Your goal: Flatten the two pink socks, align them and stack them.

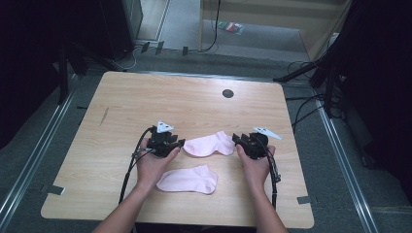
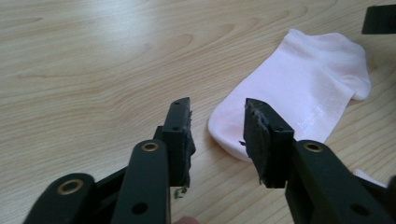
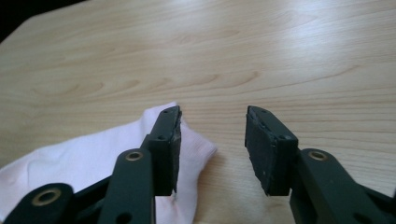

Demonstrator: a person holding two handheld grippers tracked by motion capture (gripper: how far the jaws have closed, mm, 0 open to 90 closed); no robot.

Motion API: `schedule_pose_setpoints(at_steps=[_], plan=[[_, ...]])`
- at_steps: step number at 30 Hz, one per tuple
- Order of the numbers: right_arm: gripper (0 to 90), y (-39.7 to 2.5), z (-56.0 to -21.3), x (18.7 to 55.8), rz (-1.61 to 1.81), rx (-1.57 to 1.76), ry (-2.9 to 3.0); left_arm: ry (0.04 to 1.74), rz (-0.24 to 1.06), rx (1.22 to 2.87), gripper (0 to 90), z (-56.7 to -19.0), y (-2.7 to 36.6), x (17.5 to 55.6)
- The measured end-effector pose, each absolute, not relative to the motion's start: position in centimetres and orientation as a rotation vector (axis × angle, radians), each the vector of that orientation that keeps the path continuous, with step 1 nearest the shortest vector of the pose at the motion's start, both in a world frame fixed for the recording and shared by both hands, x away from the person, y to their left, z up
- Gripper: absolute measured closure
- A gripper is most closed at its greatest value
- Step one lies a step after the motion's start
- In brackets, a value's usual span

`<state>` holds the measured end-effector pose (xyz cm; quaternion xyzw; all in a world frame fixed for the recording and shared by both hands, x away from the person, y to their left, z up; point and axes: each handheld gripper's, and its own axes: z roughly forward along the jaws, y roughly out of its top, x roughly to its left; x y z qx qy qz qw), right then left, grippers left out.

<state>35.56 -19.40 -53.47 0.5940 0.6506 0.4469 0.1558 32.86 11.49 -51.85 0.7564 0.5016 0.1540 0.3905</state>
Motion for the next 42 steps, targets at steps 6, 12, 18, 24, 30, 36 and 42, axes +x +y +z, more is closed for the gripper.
schedule_pose_setpoints(at_steps=[6, 12, 18, 24, 30, 36, 42], plan=[[50.5, -18.5, -54.0, 35.9, 1.203, 1.66, 1.925, 1.346, 0.379, 1.972, 50.5, -52.8, 10.7, 33.3], [48.8, -18.1, -54.6, 36.2, 1.155, 1.649, 1.943, 1.362, 0.382, 2.026, 46.9, -53.3, 9.9, 33.1], [49.9, -17.6, -54.8, 36.2, 1.118, 1.594, 1.966, 1.35, 0.421, 2.067, 57.3, -53.5, 9.4, 33.1], [60.5, -16.8, -54.9, 35.7, 1.047, 1.505, 1.995, 1.319, 0.424, 2.075, 71.0, -53.6, 9.6, 33.2], [80.3, -16.2, -54.9, 35.4, 1.021, 1.458, 2.018, 1.262, 0.413, 2.095, 90.0, -53.6, 9.7, 33.1], [85.6, -16.2, -54.5, 34.8, 0.97, 1.464, 2.003, 1.232, 0.398, 2.087, 90.0, -53.1, 10.8, 32.9], [86.8, -16.6, -53.7, 33.7, 1.022, 1.453, 1.962, 1.201, 0.402, 2.034, 90.0, -51.9, 12.3, 32.2]])
